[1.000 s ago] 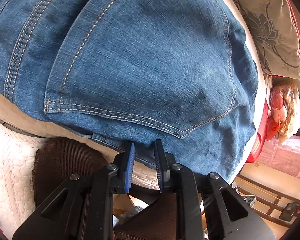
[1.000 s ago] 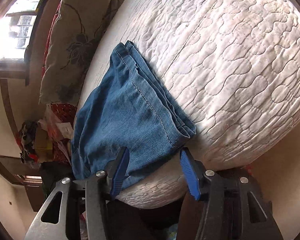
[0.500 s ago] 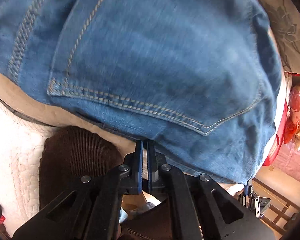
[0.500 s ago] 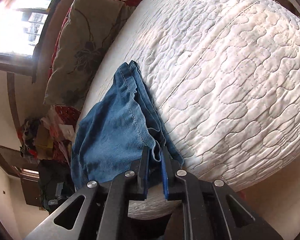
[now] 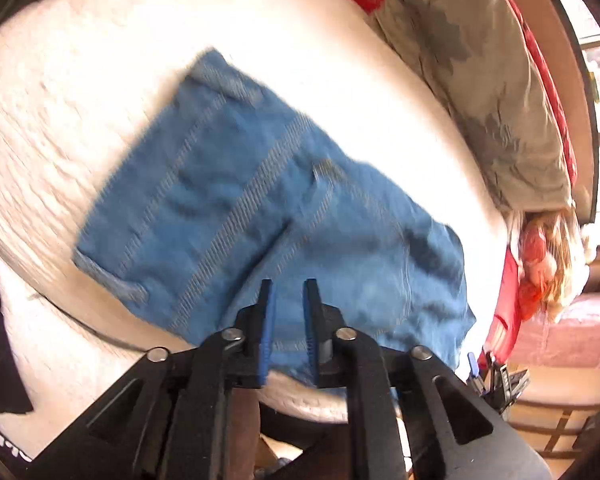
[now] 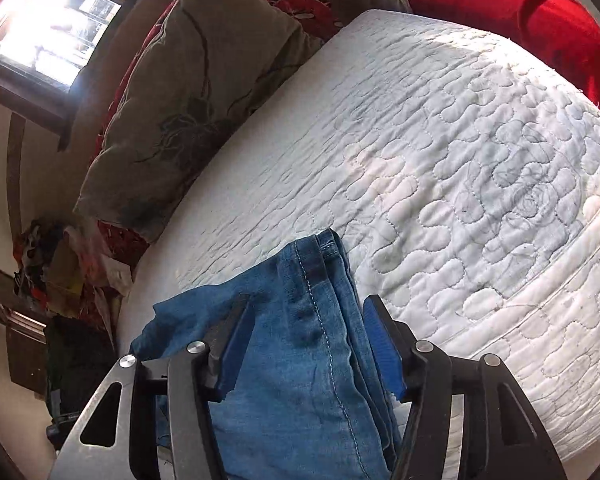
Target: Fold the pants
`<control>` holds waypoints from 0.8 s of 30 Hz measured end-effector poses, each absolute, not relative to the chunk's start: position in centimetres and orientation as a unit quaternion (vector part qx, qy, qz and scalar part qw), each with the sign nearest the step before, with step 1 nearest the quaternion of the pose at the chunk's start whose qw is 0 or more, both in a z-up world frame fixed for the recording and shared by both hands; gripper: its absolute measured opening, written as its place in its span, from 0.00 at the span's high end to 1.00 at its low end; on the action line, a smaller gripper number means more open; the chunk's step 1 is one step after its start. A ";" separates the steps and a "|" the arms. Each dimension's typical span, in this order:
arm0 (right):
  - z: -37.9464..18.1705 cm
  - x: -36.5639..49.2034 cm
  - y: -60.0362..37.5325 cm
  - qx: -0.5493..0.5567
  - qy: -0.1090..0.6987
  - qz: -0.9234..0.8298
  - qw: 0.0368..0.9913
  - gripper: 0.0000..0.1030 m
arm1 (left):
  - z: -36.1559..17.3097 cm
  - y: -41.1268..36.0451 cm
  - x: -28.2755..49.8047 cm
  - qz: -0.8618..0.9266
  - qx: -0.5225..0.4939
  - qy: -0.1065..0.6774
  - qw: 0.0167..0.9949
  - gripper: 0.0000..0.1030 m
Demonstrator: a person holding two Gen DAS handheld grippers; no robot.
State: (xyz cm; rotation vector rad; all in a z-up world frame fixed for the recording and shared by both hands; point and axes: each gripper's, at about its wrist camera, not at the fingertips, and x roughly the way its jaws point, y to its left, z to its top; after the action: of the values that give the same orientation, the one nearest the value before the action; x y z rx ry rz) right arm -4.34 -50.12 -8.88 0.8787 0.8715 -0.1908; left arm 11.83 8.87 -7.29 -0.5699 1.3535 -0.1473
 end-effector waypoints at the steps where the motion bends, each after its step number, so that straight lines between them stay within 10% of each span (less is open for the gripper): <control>1: -9.2 -3.3 -50.1 0.407 0.411 -0.096 0.810 0.43 | -7.2 10.3 13.8 -0.049 -0.259 0.612 0.745 0.49; 2: -9.7 -2.4 -50.1 0.401 0.416 -0.098 0.810 0.43 | -7.4 11.5 15.1 -0.030 -0.263 0.607 0.749 0.29; 6: -10.9 0.3 -49.0 0.347 0.446 -0.107 0.818 0.46 | -10.1 14.1 18.4 0.006 -0.299 0.614 0.730 0.28; 8: -10.4 1.2 -48.0 0.282 0.463 -0.108 0.834 0.72 | -11.4 13.8 19.3 0.017 -0.291 0.626 0.723 0.29; 11: -11.2 1.0 -49.0 0.278 0.467 -0.119 0.831 0.78 | -13.1 11.8 20.0 0.066 -0.195 0.634 0.745 0.30; 18: -10.2 -0.1 -49.6 0.337 0.450 -0.103 0.821 0.69 | -12.9 12.3 18.9 0.070 -0.203 0.620 0.754 0.30; 24: -9.3 -9.0 -50.7 0.437 0.389 -0.096 0.805 0.40 | -9.4 13.6 15.9 0.035 -0.220 0.593 0.774 0.30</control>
State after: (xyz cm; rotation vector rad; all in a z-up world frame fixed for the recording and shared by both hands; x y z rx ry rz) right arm -9.02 -50.72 -9.29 0.9353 0.8334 -0.2056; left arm 15.94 13.57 -9.40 -0.4770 1.2837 0.0759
